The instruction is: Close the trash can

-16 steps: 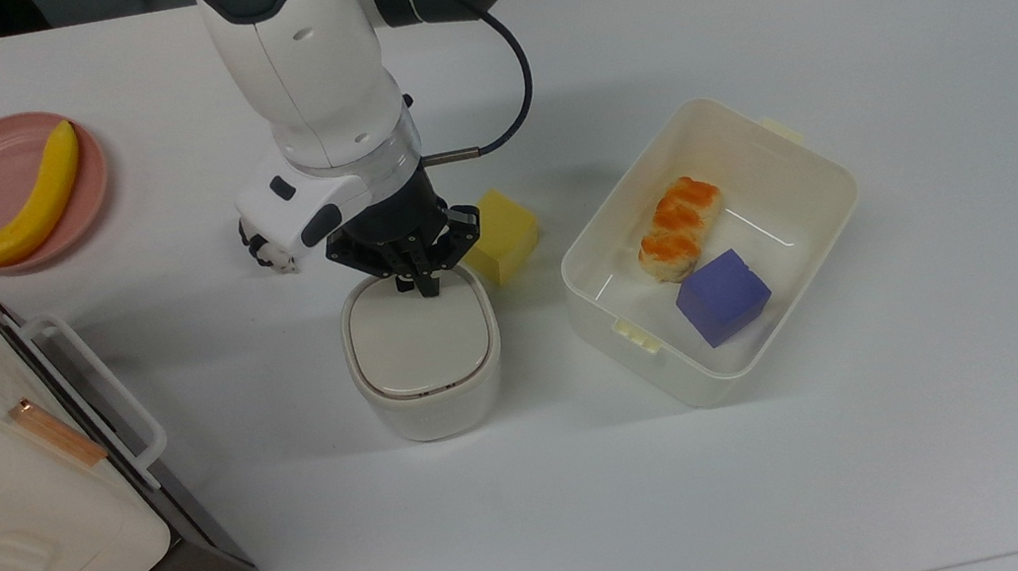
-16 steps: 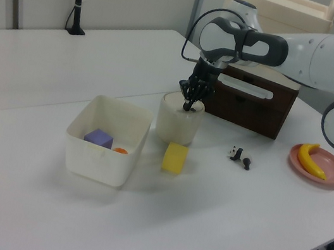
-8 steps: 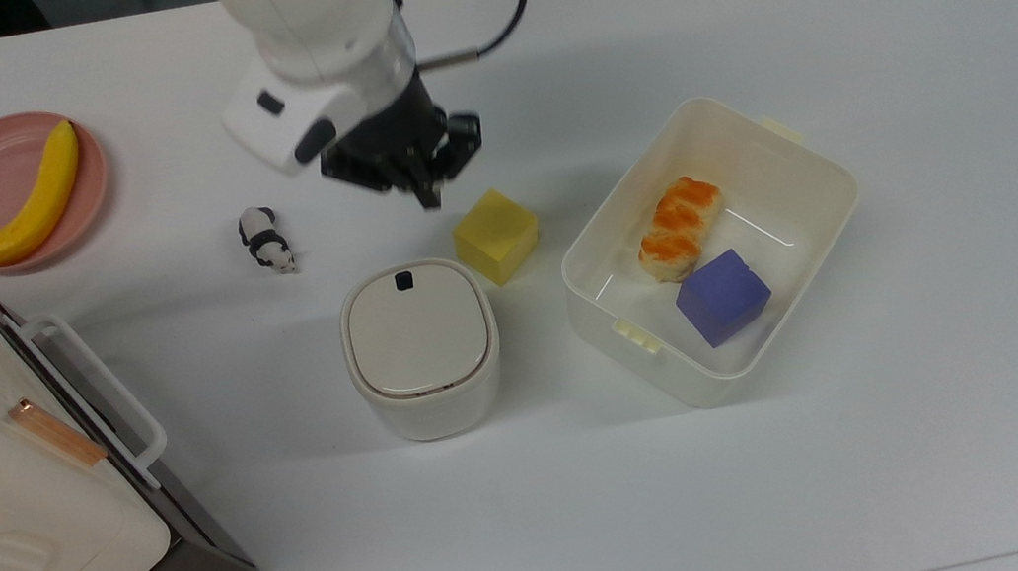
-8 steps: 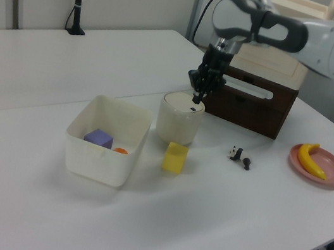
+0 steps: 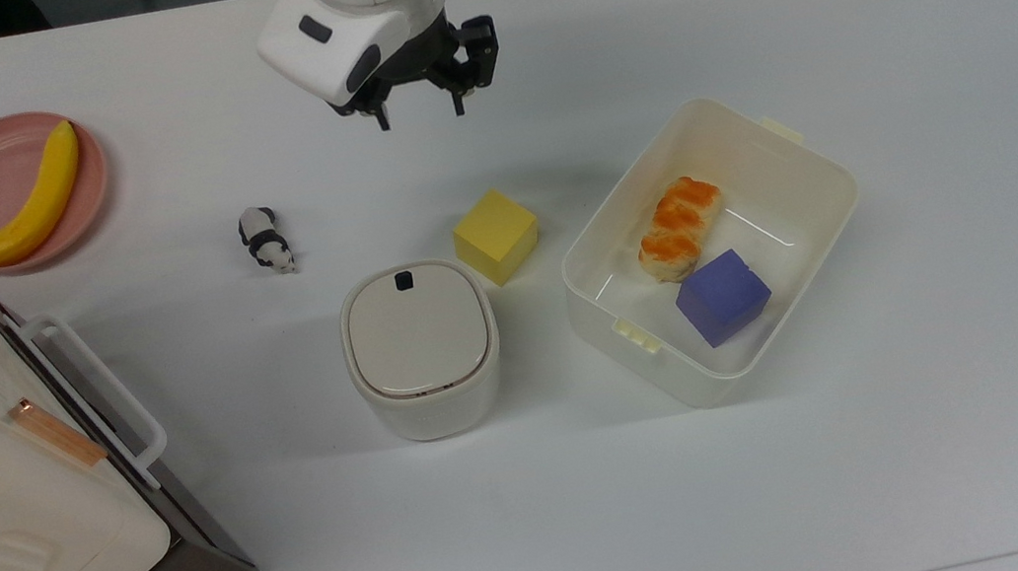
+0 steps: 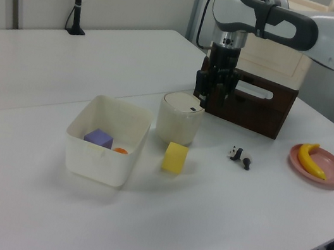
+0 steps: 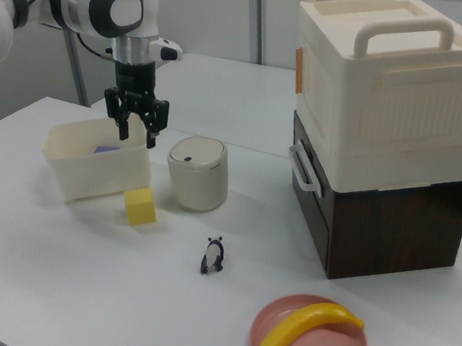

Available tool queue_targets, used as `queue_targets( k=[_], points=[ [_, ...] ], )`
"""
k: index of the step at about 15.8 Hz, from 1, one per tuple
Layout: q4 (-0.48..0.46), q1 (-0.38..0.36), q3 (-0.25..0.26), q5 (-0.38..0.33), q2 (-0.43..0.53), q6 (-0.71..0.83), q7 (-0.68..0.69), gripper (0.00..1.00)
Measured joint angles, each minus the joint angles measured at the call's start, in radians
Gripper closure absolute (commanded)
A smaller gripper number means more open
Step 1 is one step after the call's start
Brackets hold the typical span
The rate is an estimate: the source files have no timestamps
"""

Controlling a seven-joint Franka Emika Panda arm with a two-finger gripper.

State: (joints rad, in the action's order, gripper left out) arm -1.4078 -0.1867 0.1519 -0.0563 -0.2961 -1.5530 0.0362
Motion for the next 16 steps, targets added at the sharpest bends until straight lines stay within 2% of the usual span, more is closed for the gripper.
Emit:
queue_targets(
  k=[10,16],
  points=[
    [-0.02,0.015,0.014,0.02,0.06,0.018,-0.037,0.0],
    [-0.119,0.01,0.006,0.028,0.162,0.017,-0.127,0.0]
  ],
)
